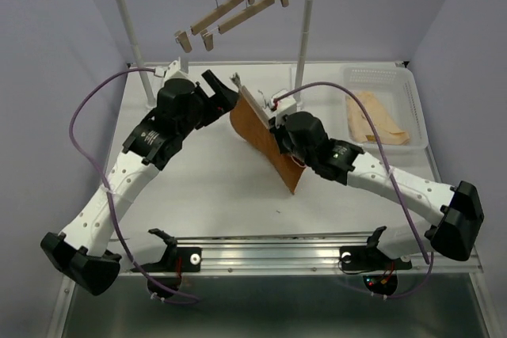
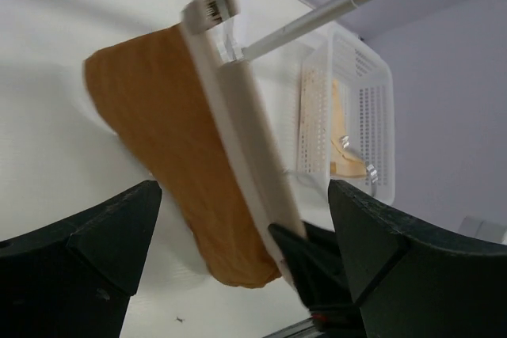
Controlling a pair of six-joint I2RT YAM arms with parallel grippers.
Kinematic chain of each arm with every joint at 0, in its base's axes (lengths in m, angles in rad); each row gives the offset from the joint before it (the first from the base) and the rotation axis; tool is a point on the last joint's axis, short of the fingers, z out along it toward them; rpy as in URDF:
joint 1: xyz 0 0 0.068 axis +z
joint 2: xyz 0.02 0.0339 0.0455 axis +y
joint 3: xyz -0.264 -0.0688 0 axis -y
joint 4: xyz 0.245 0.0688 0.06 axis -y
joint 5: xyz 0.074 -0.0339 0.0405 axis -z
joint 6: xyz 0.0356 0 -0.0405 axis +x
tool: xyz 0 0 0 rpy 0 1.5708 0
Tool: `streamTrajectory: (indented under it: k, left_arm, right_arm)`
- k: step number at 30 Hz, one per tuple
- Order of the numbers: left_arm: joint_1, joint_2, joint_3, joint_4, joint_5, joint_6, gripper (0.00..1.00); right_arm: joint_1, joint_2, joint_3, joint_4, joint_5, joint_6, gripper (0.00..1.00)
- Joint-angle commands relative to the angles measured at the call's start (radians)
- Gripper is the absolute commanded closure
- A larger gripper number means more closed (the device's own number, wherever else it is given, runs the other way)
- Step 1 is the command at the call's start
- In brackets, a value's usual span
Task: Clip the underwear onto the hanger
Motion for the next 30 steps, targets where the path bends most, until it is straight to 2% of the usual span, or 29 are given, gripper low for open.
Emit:
streamTrajectory:
  k: [1, 4, 9, 12, 16, 23, 30]
  left_arm:
    - [0.004, -0.124, -0.005, -0.069, -0.213, -0.017, 0.01]
    - [0.004, -0.191, -0.057, -0.108, -0.331, -0.043, 0.01]
    - [0.007, -0.254, -0.129, -0.102, -0.396, -0.046, 0.01]
    - [0.007, -0.262, -0.16, -0.097, -0.427, -0.054, 0.01]
    - [0.012, -0.253, -0.197, -0.079, -0.411, -0.052, 0.01]
    - [0.012, -0.227, -0.224, -0.077, -0.411, -0.054, 0.01]
    - [0.013, -0.228, -0.244, -0.074, -0.405, -0.065, 0.01]
  right_arm:
    - [-0.112, 0.019, 0.158, -0.095, 0.006, 0.072, 0.99]
    - [-0.156, 0.07, 0.278, -0.158, 0.035, 0.065, 0.99]
    - [-0.194, 0.186, 0.543, -0.238, 0.028, 0.012, 0.99]
    - [-0.205, 0.261, 0.641, -0.253, 0.034, -0.072, 0.99]
    - [-0.263, 0.367, 0.88, -0.308, 0.029, -0.106, 0.99]
    - [-0.352, 0.517, 1.108, -0.351, -0.005, -0.108, 0.99]
    - [-0.394, 0.582, 1.24, -0.358, -0.052, -0.097, 0.99]
